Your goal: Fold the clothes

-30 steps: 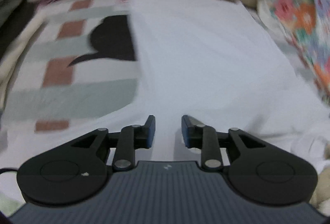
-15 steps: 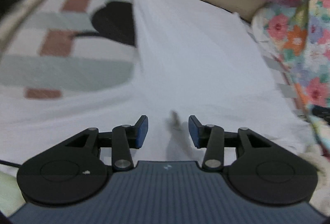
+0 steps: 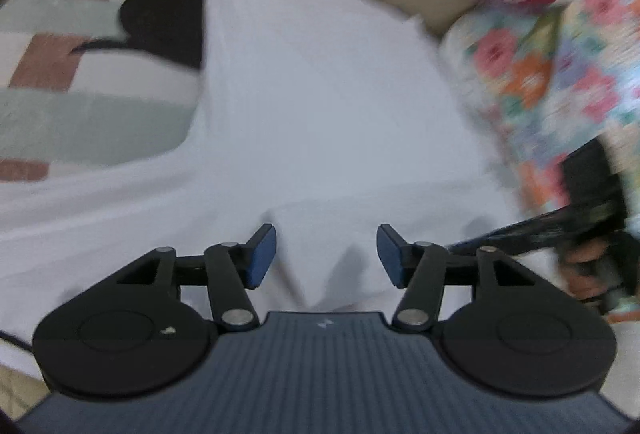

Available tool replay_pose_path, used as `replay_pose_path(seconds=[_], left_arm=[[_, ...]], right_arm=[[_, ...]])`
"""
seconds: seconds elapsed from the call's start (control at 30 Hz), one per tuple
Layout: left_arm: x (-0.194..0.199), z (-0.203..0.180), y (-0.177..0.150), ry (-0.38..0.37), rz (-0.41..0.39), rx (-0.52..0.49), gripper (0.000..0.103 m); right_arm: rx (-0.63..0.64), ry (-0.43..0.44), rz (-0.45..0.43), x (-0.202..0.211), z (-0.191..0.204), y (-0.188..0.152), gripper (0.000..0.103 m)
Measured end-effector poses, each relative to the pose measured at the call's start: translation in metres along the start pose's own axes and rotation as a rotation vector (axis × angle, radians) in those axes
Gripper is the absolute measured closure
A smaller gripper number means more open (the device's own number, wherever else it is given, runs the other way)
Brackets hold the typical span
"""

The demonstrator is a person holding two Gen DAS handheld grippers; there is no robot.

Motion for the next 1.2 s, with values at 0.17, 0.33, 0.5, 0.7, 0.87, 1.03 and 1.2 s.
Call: replay_pose_path(seconds=[0.17, 0.33, 0.5, 0.7, 0.87, 1.03, 1.2], left_arm=[[0.008, -0.005, 0.009, 0.024, -0.081, -0.017, 0.048], [0.016, -0.012, 0.016, 0.013, -0.128, -0.073, 0.048], [0.026, -0.001, 0.023, 0.067, -0.208, -0.069, 0.048], [-0.006, 0.001, 0.013, 0.048, -0.048, -0.09, 0.045], [-0.026, 0.004, 0.003, 0.141, 0.044, -0.124, 0.045], [-0.033, -0.001, -0.001, 0.135, 0.062, -0.184, 0.08], [-0.025, -0.009, 0.001, 0.158, -0.003, -0.245, 0.1]], right_arm=[[-0.067, 0.112, 0.067, -0.019, 0.024, 0.005, 0.051], [-0.071, 0.272, 0.103, -0.031, 0.061, 0.008, 0.051], [-0.028, 0.456, 0.166, -0.03, 0.094, -0.008, 0.051], [0.015, 0.187, -0.184, 0.062, 0.042, 0.025, 0.052], [-0.125, -0.205, -0.473, 0.151, -0.068, 0.05, 0.051], [-0.202, -0.358, -0.481, 0.158, -0.131, 0.051, 0.051], [-0.284, -0.411, -0.449, 0.135, -0.177, 0.041, 0.051]])
Point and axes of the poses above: each gripper's, at about its wrist camera, not at the fingertips, and x roughly against the way its jaws point, z to its left, y to its top, the point moved 9 cm from there along -x, roughly the way its jaws point, and after that the axes turned 12 degrees about z, right-handed, at the moved point
